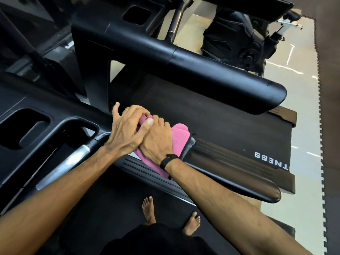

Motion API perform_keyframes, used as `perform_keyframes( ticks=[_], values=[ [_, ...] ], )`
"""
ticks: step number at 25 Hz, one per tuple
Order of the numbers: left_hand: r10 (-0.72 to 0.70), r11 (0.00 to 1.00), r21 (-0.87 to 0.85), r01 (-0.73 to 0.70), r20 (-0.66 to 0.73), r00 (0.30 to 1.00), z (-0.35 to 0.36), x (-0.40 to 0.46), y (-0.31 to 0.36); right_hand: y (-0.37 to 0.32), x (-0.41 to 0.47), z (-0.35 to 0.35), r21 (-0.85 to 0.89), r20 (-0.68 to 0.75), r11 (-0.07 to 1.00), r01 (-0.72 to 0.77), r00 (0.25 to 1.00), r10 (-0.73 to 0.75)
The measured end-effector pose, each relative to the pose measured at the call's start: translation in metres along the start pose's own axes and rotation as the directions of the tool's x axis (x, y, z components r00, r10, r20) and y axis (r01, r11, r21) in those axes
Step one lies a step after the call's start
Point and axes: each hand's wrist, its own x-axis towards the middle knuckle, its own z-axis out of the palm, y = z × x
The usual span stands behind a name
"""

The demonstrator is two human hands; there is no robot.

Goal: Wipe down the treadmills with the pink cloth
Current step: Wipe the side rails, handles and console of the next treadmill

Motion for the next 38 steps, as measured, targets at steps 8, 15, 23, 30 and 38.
perform_keyframes(
  ticks=[8, 15, 23, 30, 38],
  values=[
    [0.143, 0.982, -0.137, -0.128, 0.103, 0.984, 0.046, 0.014, 0.071, 0.097, -0.075, -0.037, 0.056, 0.046, 0.994, -0.095, 0.995, 0.092],
    [0.275, 0.955, -0.183, -0.233, 0.254, 0.927, 0.108, 0.004, 0.152, 0.210, -0.158, -0.067, -0.063, 0.072, 0.913, -0.404, 0.910, 0.408],
    [0.315, 0.947, -0.043, -0.319, 0.337, 0.887, 0.142, -0.006, 0.188, 0.248, -0.178, -0.074, -0.014, 0.208, 0.793, -0.609, 0.774, 0.598],
    [0.275, 0.940, 0.130, -0.315, 0.255, 0.927, 0.142, -0.010, 0.193, 0.293, -0.127, -0.063, 0.038, 0.702, 0.670, -0.741, 0.497, 0.510],
    [0.289, 0.935, 0.158, -0.319, 0.187, 0.939, 0.141, -0.014, 0.197, 0.264, -0.114, -0.065, 0.205, 0.641, 0.825, -0.526, 0.709, 0.293]
  ],
)
